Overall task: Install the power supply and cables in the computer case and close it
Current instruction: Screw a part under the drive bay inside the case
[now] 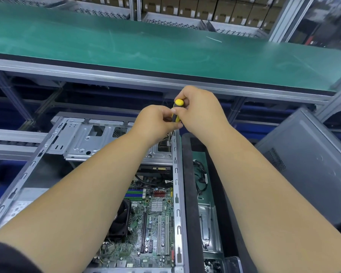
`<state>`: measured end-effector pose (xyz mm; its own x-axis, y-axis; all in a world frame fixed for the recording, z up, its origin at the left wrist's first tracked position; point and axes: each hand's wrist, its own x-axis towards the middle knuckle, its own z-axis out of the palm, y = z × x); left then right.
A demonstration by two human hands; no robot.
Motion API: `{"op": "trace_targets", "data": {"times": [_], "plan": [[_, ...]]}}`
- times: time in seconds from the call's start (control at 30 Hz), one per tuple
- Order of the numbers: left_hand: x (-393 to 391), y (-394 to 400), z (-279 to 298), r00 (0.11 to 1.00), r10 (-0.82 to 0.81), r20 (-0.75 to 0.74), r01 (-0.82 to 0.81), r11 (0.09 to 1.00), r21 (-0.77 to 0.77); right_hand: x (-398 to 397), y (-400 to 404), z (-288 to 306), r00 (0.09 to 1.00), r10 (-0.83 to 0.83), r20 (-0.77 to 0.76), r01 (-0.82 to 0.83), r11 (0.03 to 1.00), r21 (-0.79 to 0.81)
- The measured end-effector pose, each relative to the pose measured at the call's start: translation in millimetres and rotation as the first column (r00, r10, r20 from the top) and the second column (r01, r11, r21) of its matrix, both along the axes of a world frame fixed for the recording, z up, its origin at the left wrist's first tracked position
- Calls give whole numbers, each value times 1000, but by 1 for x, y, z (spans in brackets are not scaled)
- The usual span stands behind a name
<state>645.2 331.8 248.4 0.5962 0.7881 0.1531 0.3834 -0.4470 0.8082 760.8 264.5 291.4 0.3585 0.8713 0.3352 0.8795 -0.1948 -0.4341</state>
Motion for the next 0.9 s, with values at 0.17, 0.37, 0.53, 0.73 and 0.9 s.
{"op": "trace_targets", "data": {"times": [0.17,0.37,0.53,0.73,0.9], "plan": [[-4,-7,-2,999,15,29,-16,1000,27,-8,1,1,999,-17,44,17,1000,-12],[-28,-10,-5,993,-45,108,59,990,-127,-12,-15,-14,990,41,138,-37,999,-31],[-62,-14,-4,985,98,141,-73,982,-174,-16,-31,-22,996,-40,77,34,996,80],[-88,-29,1,968,162,192,-123,972,-199,-5,-64,-17,819,-287,-497,367,928,68],[-79,-53,-4,974,76,215,-25,973,-230,5,-111,-33,138,-250,-958,402,898,-176]]}}
